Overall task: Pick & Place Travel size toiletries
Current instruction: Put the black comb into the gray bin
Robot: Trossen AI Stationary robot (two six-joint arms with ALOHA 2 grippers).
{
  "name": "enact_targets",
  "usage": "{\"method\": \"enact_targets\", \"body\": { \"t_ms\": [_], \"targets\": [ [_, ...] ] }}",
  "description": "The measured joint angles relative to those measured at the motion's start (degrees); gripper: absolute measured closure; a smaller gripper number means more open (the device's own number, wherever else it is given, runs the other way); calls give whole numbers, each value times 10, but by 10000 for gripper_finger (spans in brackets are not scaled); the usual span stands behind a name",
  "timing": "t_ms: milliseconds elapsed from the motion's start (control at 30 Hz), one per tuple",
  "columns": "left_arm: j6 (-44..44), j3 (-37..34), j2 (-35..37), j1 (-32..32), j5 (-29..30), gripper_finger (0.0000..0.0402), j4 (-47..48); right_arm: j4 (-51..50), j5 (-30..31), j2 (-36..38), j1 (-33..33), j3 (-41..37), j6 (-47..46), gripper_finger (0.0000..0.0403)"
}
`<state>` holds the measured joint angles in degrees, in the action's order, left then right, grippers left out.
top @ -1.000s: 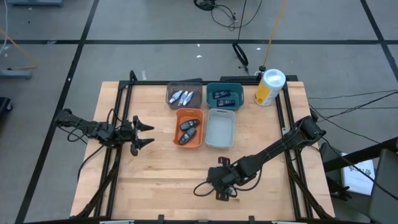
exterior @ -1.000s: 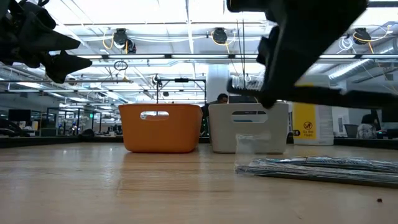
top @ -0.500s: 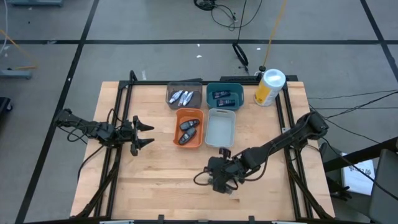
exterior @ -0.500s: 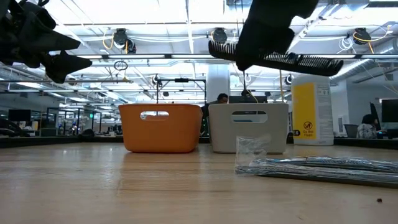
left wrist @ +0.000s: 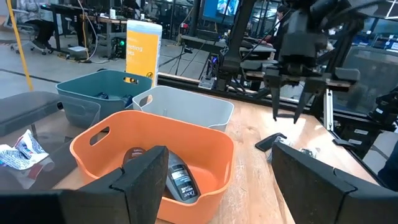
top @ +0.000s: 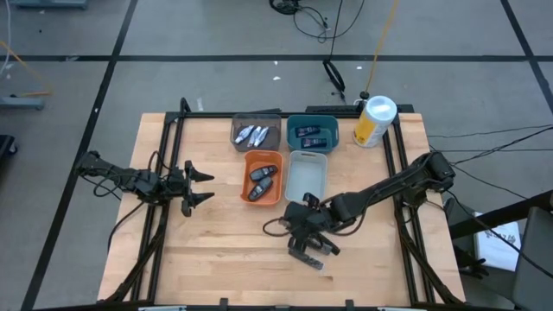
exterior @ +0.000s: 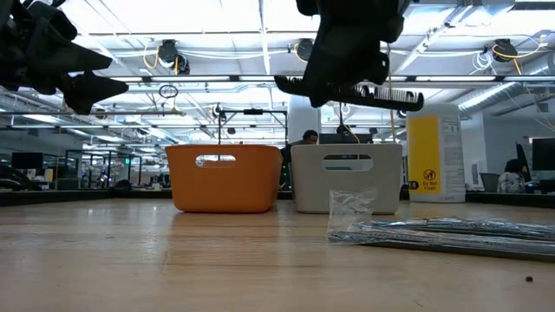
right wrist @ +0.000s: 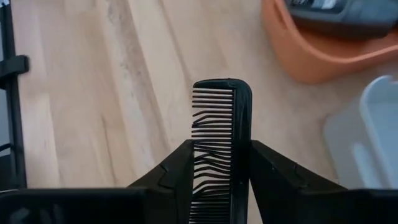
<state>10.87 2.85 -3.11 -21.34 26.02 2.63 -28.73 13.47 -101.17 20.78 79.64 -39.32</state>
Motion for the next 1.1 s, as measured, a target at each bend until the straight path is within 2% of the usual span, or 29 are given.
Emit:
{"method": "enact_targets", "body": {
  "t_ms": [500, 1100],
  "targets": [
    [-2, 0, 0, 0, 0, 119, 0, -23, 4, 69, -62, 0, 49, 285],
    [-2, 0, 0, 0, 0, 119, 0, -51, 17, 73, -152, 0, 90, 283]
  ]
}}
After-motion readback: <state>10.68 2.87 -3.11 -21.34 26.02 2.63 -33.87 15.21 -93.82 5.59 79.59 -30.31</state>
